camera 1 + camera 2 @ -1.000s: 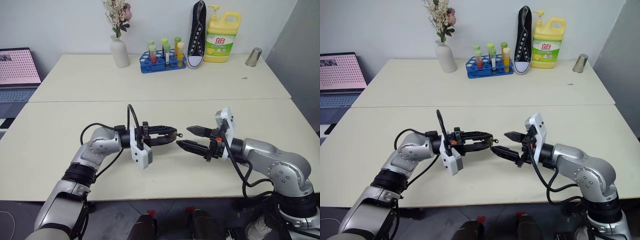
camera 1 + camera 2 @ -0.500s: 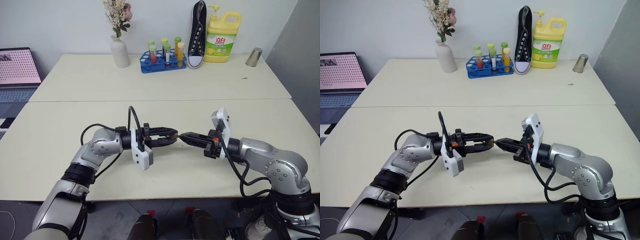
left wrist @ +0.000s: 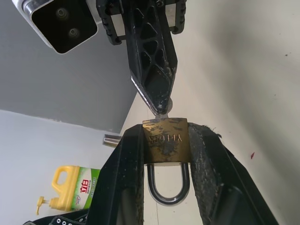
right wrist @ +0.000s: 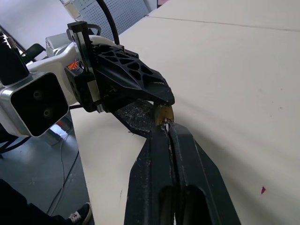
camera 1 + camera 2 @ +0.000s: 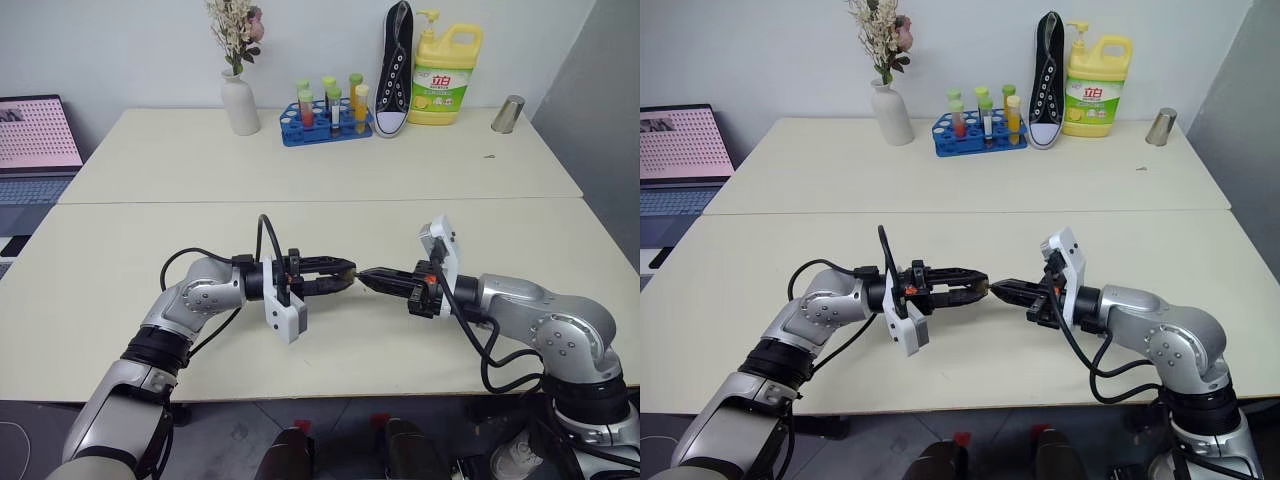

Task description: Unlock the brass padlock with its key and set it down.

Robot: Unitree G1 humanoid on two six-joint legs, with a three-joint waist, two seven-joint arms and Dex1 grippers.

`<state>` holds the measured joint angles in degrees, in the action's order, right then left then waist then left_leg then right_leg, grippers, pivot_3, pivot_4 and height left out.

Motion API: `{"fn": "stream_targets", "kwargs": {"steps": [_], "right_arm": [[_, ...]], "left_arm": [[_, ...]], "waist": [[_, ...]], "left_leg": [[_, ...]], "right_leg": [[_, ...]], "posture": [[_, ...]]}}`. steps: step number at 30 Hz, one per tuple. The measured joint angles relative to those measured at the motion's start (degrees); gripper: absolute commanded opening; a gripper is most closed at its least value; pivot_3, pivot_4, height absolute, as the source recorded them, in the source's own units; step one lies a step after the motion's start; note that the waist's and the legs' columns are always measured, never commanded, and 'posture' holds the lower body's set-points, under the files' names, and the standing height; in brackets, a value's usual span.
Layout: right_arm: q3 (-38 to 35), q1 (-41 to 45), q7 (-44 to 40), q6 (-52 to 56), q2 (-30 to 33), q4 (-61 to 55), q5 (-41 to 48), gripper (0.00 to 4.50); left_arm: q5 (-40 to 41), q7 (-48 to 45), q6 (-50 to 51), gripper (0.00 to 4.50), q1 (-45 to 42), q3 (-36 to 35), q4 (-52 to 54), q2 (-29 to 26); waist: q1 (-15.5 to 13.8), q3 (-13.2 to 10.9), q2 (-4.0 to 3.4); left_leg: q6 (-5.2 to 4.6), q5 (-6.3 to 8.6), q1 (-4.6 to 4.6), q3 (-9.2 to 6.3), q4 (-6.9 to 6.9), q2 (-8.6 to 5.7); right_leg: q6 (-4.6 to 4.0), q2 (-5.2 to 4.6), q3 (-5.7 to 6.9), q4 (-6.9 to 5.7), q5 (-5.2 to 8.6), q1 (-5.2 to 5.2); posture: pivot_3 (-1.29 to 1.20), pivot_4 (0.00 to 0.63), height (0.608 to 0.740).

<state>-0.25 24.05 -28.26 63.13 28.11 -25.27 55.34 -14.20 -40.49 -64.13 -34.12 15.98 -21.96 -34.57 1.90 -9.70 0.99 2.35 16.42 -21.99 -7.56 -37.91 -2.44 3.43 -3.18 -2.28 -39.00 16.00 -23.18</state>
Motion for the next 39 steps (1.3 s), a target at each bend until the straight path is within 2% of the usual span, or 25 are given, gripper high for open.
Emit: {"fn": "stream_targets", "kwargs": {"steps": [8,15,23,34,39], "right_arm": [[-5.34,5.45,6.95,11.47,-2.24,6.66,11.58,0.00],[-8.27,9.03,18.34,18.37,-3.70,16.09,25.37,0.00],[-7.10,9.38,30.17,16.70,-2.77,20.59,39.09,0.00],[-0.85,9.38,39.64,10.04,1.11,22.57,52.22,0.00],[0.53,9.39,41.00,8.47,1.30,23.42,54.25,0.00]], "left_arm": [[-0.94,1.53,-1.32,0.96,-0.80,0.00,-0.03,-0.59],[-3.20,2.89,-2.88,0.96,-1.75,0.05,-0.55,-1.30],[-4.39,4.87,-3.78,0.96,-2.29,0.07,-0.96,-1.81],[-5.18,6.44,-4.71,0.96,-2.45,0.13,-1.56,-2.47],[-5.79,7.49,-5.19,0.96,-2.50,0.14,-2.37,-2.68]], "waist": [[-0.04,0.00,0.00],[0.05,0.00,-0.02],[0.14,0.00,-0.02],[0.54,0.00,-0.02],[0.61,0.00,-0.02]], "left_leg": [[0.00,0.00,-0.01,-0.01,0.01,0.01],[0.00,0.00,-0.01,0.00,0.01,0.01],[-0.01,0.00,-0.02,0.01,0.01,0.03],[-0.01,0.00,-0.04,0.00,0.01,0.08],[-0.01,0.00,-0.04,0.00,0.01,0.09]], "right_leg": [[-0.01,-0.01,0.00,-0.01,0.00,-0.01],[-0.01,0.00,-0.01,-0.03,-0.01,-0.02],[-0.01,-0.01,-0.03,-0.03,-0.01,-0.02],[-0.01,-0.01,-0.02,-0.03,-0.01,-0.02],[-0.01,-0.01,-0.03,-0.03,-0.01,-0.02]], "posture": [[0.00,0.150,0.740],[0.00,0.150,0.740],[0.00,0.150,0.740],[0.00,0.150,0.740],[0.00,0.150,0.740]]}}
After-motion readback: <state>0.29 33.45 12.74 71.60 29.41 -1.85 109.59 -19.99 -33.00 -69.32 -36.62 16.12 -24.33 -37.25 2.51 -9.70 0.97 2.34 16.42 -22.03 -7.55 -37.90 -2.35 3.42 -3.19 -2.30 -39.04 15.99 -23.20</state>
